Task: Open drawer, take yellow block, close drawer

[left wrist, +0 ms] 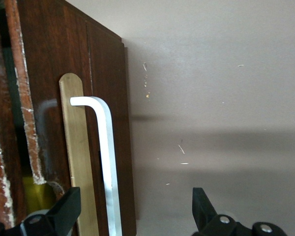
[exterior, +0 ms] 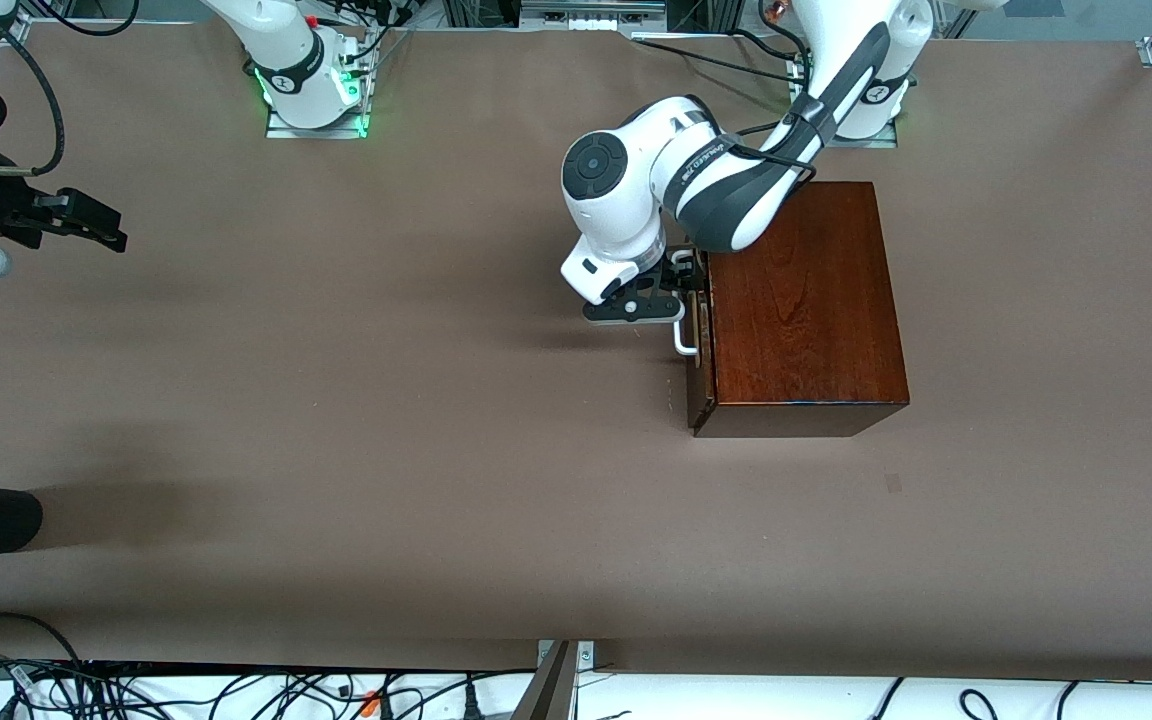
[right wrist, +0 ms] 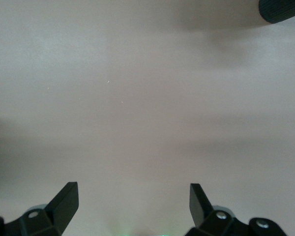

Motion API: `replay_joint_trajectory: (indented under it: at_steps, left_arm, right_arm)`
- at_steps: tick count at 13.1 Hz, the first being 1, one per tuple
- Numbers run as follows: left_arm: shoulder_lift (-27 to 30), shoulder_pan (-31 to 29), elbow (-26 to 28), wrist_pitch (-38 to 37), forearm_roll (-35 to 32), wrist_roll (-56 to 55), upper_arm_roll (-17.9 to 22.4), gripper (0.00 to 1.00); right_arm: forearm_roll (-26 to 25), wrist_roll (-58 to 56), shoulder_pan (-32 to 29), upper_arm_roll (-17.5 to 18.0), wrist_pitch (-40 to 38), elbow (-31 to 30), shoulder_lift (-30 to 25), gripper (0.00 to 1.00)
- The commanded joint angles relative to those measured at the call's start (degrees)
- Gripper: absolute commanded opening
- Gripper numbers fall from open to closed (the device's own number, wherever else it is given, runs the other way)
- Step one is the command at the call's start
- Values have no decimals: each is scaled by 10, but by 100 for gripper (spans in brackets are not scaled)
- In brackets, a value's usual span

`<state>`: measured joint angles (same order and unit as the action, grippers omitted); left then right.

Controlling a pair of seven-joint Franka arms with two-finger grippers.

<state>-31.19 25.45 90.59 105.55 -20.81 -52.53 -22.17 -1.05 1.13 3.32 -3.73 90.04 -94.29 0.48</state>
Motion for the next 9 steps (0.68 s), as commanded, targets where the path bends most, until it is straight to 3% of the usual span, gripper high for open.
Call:
replay_joint_trajectory:
  at_steps: [1, 9]
  left_arm:
    - [5, 3, 20, 6, -20, -12, 0, 100]
    - [6, 5, 49, 47, -20, -35, -1, 100]
  right_arm:
    - [1, -5, -9, 7, -5, 13, 4, 100]
    - [1, -5, -9, 7, -5, 13, 4, 100]
